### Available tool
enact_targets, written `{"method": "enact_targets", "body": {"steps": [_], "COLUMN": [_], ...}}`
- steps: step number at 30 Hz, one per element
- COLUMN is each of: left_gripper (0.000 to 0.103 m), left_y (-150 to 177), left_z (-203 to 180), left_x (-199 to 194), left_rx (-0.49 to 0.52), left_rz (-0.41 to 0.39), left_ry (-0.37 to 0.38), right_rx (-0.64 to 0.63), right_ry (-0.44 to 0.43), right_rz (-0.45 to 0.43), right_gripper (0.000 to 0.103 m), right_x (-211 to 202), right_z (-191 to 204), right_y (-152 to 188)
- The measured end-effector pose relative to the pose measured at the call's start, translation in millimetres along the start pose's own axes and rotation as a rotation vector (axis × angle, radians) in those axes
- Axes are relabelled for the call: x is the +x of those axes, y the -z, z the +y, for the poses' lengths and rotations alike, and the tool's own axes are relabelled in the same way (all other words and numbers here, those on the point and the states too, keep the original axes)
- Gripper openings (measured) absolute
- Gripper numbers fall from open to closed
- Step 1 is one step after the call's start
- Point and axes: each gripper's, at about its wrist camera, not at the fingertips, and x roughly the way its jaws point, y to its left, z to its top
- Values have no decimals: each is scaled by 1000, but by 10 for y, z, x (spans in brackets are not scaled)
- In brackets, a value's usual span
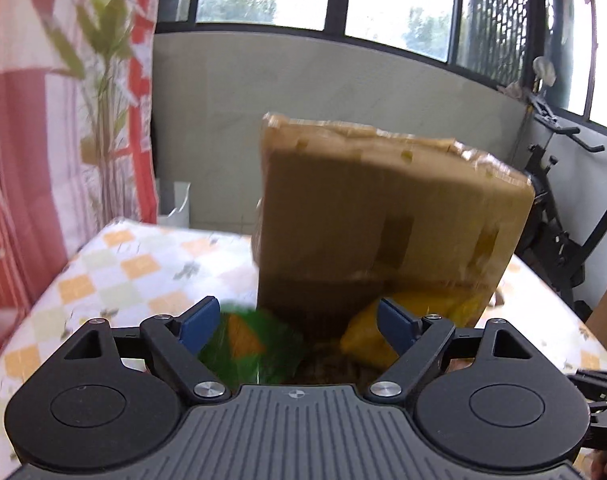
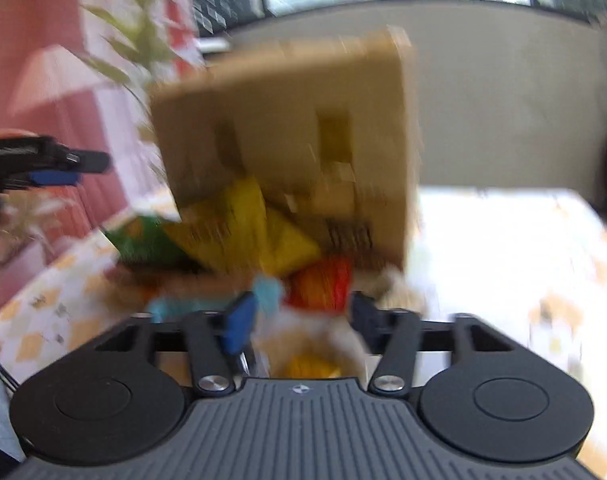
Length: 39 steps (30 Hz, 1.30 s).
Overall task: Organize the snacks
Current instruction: 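Move both open grippers back toward the snack pile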
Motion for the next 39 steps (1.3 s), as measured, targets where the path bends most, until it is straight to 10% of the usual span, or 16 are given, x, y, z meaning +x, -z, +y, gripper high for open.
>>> {"method": "enact_targets", "body": {"steps": [9,26,32,39], "left_gripper": [86,81,68,66], "left_y": [328,594,576,446], "left_z": [160,250,582,614], "left_x": [28,180,240,389], "left_rx": [-46,-143,-219,-136], "left_rz": [61,186,200,187], "left_ry": [-50,-14,-126,-22], "right_rx": [39,-39,-30,-26], "right_ry": [49,36,29,26], "right_rz": [112,51,47,47], "right_gripper": [47,38,38,38], "right_x": [231,194,183,190], "right_z": [92,88,79,78], "right_y": [202,405,413,412]}}
